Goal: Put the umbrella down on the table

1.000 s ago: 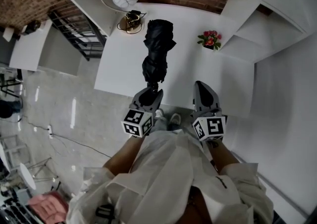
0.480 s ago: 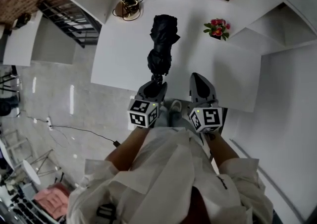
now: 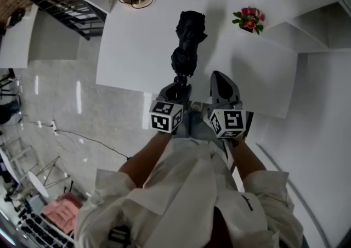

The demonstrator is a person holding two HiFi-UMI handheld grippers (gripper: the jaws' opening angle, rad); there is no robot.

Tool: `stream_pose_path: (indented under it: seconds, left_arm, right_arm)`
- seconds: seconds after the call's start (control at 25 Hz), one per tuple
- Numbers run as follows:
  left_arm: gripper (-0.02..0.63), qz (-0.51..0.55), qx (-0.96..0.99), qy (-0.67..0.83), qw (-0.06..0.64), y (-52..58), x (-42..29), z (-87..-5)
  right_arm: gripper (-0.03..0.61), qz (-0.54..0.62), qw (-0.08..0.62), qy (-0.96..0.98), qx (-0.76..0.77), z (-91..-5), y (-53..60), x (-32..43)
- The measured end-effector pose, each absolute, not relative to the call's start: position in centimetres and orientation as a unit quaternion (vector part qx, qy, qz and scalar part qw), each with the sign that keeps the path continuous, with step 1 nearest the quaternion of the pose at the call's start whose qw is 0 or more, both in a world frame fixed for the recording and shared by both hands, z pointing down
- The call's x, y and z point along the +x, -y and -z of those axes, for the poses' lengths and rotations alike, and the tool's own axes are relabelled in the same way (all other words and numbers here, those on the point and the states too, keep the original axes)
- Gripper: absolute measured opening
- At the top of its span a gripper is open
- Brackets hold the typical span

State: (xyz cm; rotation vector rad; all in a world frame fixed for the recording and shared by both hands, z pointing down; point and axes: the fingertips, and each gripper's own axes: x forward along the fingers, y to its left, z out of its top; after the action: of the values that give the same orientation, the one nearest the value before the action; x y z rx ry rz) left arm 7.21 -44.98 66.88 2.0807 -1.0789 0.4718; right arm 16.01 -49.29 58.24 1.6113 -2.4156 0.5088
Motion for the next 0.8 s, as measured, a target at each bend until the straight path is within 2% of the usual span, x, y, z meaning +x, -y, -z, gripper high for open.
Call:
stream_pose_path:
  seconds: [0.48,0.8]
  left_arm:
    - [0.135,-0.242,0.768,0.42,0.419,44.0,7.5,-72.0]
    - [0.135,-0.278,0.742,0.437,0.426,43.3,6.7,-73.5]
  right_arm:
    - [0.018,-0.189,0.109,0.815,0.536,-61.4,49.3,15.2]
    - [0.017,-0.192,0.109,0.813,0.539,-61.7,48.7,15.5]
